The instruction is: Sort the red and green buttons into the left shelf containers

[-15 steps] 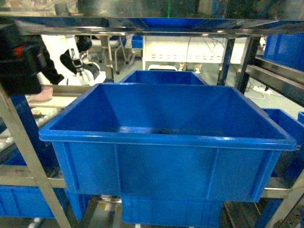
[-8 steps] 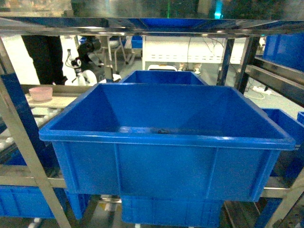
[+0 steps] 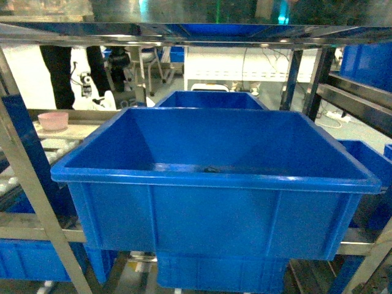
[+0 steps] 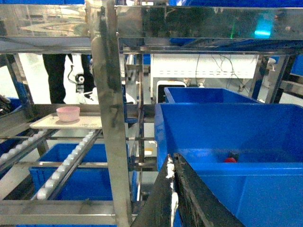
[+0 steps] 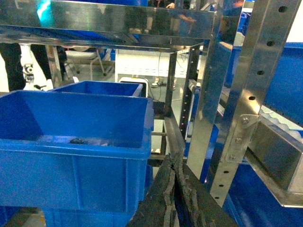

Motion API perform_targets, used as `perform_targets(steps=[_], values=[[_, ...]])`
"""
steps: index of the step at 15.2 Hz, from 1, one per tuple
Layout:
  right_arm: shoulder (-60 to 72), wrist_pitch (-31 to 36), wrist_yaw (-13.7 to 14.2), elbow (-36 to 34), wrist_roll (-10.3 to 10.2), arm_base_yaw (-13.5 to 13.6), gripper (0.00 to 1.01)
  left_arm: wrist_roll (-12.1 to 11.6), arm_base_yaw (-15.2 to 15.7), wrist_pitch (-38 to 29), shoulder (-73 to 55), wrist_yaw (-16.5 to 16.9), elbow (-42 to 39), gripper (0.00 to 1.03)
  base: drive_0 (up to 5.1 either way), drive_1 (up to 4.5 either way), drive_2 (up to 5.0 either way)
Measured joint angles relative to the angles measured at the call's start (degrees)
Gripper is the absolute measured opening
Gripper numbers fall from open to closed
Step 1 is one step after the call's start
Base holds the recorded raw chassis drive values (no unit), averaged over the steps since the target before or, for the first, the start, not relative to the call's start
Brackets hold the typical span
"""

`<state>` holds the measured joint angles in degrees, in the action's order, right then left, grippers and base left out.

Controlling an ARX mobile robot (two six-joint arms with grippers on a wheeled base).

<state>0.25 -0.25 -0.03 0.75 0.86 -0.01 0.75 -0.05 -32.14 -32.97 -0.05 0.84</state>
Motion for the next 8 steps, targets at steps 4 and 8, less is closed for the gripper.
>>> perform_targets(steps=[4, 8], values=[[0.0, 0.0, 0.0, 0.0, 0.0, 0.0, 0.02, 0.0, 0.0, 9.2, 9.9, 0.0, 0.0, 0.02, 0.0, 0.00, 0.0], [0.0, 0.0, 0.0, 0.0, 0.0, 0.0, 0.02, 0.0, 0.0, 16.0, 16.9, 0.0, 0.0, 0.02, 0.0, 0.00, 0.0]])
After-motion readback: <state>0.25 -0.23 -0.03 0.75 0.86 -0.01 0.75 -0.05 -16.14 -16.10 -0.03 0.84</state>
